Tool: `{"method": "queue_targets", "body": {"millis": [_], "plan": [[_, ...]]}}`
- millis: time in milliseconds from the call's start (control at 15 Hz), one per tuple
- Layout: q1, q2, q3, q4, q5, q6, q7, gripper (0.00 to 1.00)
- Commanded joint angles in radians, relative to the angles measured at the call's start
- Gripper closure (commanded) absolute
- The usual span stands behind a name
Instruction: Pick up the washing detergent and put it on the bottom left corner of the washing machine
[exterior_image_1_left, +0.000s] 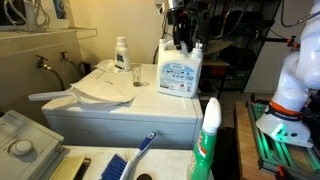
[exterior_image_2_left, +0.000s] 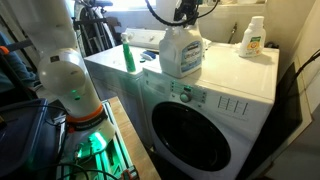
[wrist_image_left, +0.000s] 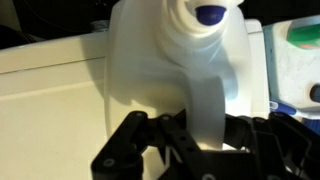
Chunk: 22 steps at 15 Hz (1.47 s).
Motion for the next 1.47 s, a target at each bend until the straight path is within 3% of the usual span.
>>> {"method": "queue_targets", "body": {"millis": [0, 733, 800, 867, 1133, 1400], "plan": [[0.018, -0.091, 0.023, 0.008, 0.025, -0.087, -0.083, 1.00], [0.125, -0.046, 0.120, 0.064, 0.041, 0.016, 0.066, 1.00], [0.125, -0.038, 0.119, 0.068, 0.036, 0.039, 0.082, 0.75], [0.123, -0.031, 0.116, 0.075, 0.037, 0.049, 0.095, 0.74], [0.097, -0.016, 0.088, 0.114, 0.036, 0.037, 0.124, 0.45], [0.059, -0.013, 0.051, 0.237, 0.073, -0.143, 0.094, 0.14]]}}
